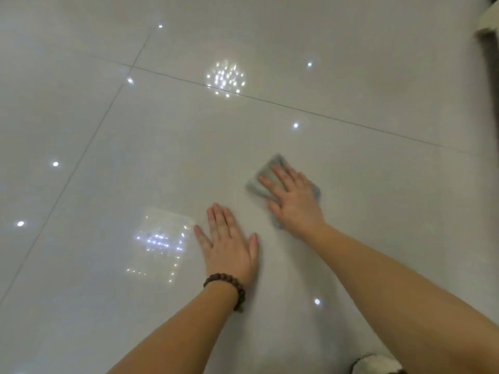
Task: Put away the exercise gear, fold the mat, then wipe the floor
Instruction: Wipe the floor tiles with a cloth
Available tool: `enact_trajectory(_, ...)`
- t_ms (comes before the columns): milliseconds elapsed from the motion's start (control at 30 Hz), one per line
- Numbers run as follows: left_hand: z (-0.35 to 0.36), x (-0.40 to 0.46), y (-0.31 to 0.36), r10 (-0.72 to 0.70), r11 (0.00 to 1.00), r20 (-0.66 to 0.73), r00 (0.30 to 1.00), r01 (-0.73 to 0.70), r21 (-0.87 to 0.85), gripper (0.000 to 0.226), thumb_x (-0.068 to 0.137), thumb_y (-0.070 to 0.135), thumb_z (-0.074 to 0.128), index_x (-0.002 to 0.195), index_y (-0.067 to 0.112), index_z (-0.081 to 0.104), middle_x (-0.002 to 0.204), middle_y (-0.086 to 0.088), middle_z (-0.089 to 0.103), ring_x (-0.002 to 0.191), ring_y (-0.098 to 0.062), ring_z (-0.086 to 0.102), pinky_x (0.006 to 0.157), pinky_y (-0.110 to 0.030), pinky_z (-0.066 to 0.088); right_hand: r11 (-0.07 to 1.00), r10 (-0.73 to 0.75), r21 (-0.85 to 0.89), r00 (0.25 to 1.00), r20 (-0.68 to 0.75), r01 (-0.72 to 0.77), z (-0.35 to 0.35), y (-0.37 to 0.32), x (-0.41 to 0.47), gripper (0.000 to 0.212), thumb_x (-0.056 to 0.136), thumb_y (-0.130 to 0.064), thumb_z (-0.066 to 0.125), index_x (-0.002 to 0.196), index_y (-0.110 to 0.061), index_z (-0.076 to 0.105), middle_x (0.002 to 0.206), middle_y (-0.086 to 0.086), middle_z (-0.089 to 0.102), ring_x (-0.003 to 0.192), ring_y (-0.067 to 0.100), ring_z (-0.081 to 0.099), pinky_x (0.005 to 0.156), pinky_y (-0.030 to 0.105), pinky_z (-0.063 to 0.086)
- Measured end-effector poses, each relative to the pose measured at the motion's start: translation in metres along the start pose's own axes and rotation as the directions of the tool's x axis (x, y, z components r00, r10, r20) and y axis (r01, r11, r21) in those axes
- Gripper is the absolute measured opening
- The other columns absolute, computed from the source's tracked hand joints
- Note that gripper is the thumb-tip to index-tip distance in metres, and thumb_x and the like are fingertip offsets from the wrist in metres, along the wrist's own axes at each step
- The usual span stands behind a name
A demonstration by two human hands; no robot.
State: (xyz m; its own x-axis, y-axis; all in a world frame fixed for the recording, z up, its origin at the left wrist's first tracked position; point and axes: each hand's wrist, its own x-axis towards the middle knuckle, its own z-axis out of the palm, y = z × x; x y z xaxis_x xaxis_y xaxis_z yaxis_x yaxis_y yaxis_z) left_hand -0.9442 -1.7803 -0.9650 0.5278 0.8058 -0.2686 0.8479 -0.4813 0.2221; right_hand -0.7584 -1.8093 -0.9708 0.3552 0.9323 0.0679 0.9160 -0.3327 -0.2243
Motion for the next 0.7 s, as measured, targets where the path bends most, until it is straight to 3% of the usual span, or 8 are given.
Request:
enact_trajectory(100, 0.008, 0.001, 0.009, -0.047, 0.986, 0.029, 0.998, 0.042, 0.162, 0.089, 0.085, 0.061, 0.004, 0.146, -0.001, -0.01, 0.158, -0.023, -0.007, 0.146, -0.035, -0.016, 0.113, -0.063, -0.006, 0.827, 0.56, 0.004, 0.824, -0.089, -0.562, -0.031, 0.105, -0.016, 0.061, 0.085, -0.044, 0.03, 0.141, -0.027, 0.044, 0.152, 0.011, 0.032, 0.142, 0.032, 0.024, 0.114, 0.05, 0.021)
enact_trajectory(200, 0.009, 0.0, 0.013, -0.049, 0.986, -0.003, 0.999, 0.048, 0.157, 0.091, 0.087, 0.062, 0.017, 0.149, -0.004, 0.007, 0.157, -0.025, 0.006, 0.147, -0.035, -0.005, 0.113, -0.063, -0.002, 0.373, 0.926, 0.121, 0.36, -0.114, -0.92, -0.044, 0.118, -0.018, 0.055, 0.091, -0.037, 0.043, 0.145, -0.032, 0.035, 0.156, 0.009, 0.023, 0.144, 0.031, 0.016, 0.115, 0.047, 0.012)
enact_trajectory(267, 0.01, -0.001, 0.014, -0.035, 0.988, -0.013, 0.999, 0.037, 0.15, 0.091, 0.087, 0.062, 0.021, 0.148, -0.006, 0.012, 0.157, -0.025, 0.011, 0.147, -0.035, -0.001, 0.114, -0.063, 0.001, 0.471, 0.879, 0.105, 0.454, -0.148, -0.876, -0.027, 0.069, 0.0, 0.056, 0.087, -0.037, 0.044, 0.143, -0.035, 0.038, 0.154, 0.009, 0.029, 0.142, 0.032, 0.02, 0.113, 0.048, 0.014)
enact_trajectory(367, 0.01, 0.0, 0.012, -0.03, 0.987, 0.002, 1.0, 0.03, 0.157, 0.093, 0.087, 0.062, 0.024, 0.148, -0.006, 0.011, 0.157, -0.025, 0.01, 0.148, -0.033, -0.002, 0.114, -0.063, 0.002, 0.968, 0.249, -0.01, 0.965, -0.076, -0.251, 0.005, -0.019, 0.016, 0.057, 0.078, -0.038, 0.038, 0.133, -0.031, 0.053, 0.144, 0.012, 0.046, 0.133, 0.036, 0.04, 0.108, 0.05, 0.028)
enact_trajectory(433, 0.01, -0.001, 0.01, -0.043, 0.982, 0.004, 0.999, 0.042, 0.183, 0.093, 0.087, 0.062, 0.024, 0.148, -0.006, 0.011, 0.157, -0.024, 0.009, 0.148, -0.032, -0.003, 0.114, -0.062, 0.001, 0.972, -0.235, 0.023, 0.966, 0.109, 0.233, 0.007, -0.029, 0.015, 0.057, 0.079, -0.04, 0.039, 0.133, -0.034, 0.053, 0.145, 0.007, 0.045, 0.135, 0.033, 0.037, 0.111, 0.046, 0.023)
enact_trajectory(500, 0.011, -0.001, 0.01, -0.032, 0.984, 0.003, 0.999, 0.031, 0.178, 0.093, 0.087, 0.063, 0.022, 0.149, -0.005, 0.01, 0.158, -0.023, 0.006, 0.148, -0.031, -0.006, 0.115, -0.06, -0.001, 0.93, -0.366, 0.029, 0.921, 0.133, 0.366, -0.007, 0.02, 0.017, 0.054, 0.083, -0.04, 0.042, 0.136, -0.034, 0.049, 0.148, 0.006, 0.041, 0.138, 0.031, 0.034, 0.113, 0.045, 0.022)
enact_trajectory(600, 0.011, -0.001, 0.01, -0.033, 0.982, -0.006, 0.999, 0.034, 0.186, 0.092, 0.087, 0.062, 0.021, 0.149, -0.006, 0.008, 0.158, -0.023, 0.004, 0.148, -0.031, -0.007, 0.115, -0.061, -0.001, 0.967, 0.25, -0.027, 0.967, -0.057, -0.252, -0.032, 0.142, -0.007, 0.058, 0.084, -0.045, 0.032, 0.138, -0.028, 0.047, 0.146, 0.014, 0.042, 0.135, 0.035, 0.037, 0.112, 0.045, 0.027)
enact_trajectory(700, 0.011, -0.001, 0.01, -0.04, 0.975, 0.003, 0.999, 0.038, 0.219, 0.093, 0.088, 0.063, 0.019, 0.149, -0.006, 0.005, 0.158, -0.024, 0.004, 0.147, -0.033, -0.007, 0.114, -0.062, 0.0, 0.548, 0.835, 0.036, 0.544, -0.084, -0.835, -0.073, 0.216, -0.048, 0.061, 0.088, -0.047, 0.03, 0.145, -0.026, 0.036, 0.155, 0.012, 0.024, 0.142, 0.032, 0.019, 0.117, 0.043, 0.014)
